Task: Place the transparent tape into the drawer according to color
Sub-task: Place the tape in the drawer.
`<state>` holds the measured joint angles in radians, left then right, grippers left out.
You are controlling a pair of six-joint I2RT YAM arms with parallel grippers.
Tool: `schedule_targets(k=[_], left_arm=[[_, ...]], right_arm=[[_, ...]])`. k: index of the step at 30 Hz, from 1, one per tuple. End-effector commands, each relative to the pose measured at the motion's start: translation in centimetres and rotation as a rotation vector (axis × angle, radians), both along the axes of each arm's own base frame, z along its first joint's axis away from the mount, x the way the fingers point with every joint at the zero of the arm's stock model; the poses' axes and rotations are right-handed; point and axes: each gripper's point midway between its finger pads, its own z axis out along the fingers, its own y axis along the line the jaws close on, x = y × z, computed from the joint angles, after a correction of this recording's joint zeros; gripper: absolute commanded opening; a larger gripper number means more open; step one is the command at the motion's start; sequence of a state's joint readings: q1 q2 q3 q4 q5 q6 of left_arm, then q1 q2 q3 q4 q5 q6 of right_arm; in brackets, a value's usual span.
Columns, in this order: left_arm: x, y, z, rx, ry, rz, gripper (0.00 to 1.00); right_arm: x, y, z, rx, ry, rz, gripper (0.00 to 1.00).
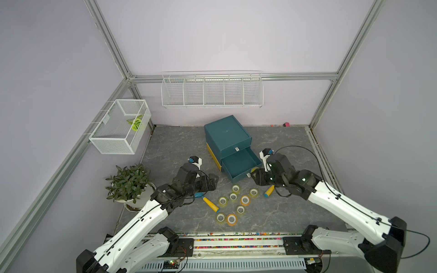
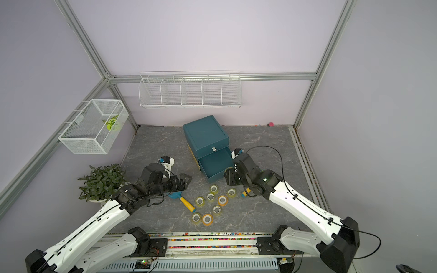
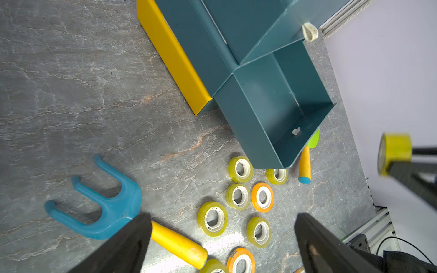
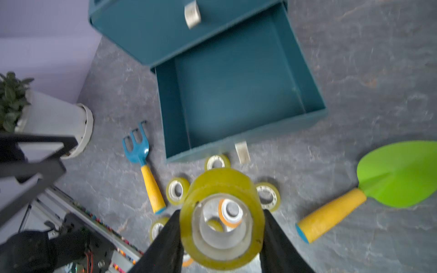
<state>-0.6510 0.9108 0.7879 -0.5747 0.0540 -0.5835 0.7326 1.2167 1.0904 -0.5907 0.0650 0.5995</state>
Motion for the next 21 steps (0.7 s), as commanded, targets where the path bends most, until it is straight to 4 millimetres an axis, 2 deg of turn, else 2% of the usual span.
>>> schedule_targets(k=[1, 4, 10, 17, 21], left_arm=[[-0.1, -0.3, 0.2, -0.013, -0.001, -0.011, 1.00], [-0.1, -0.4, 0.2, -0.018, 0.002, -0.011, 1.00], [-0.1, -0.5, 0.0, -0.023, 0.008, -0.011, 1.00], [-0.2, -0.5, -0.4, -0.023, 0.021, -0.010, 1.00], [-0.4, -0.4, -0.6, -0.021, 0.027, -0.008, 1.00]], right_arm=[[2.6, 1.2, -0.3, -0.027, 0.000, 0.037, 0.40], [5.0, 2.2, -0.6, -0.042, 0.010, 0.032, 0.40], [8.1, 3.1, -1.9, -0.067, 0.037, 0.016, 0.40], [9.4, 4.2, -3.9, -0.084, 0.100, 0.029, 0.42], [9.7, 4.7, -4.5, -0.076, 0.116, 0.031, 0.53]])
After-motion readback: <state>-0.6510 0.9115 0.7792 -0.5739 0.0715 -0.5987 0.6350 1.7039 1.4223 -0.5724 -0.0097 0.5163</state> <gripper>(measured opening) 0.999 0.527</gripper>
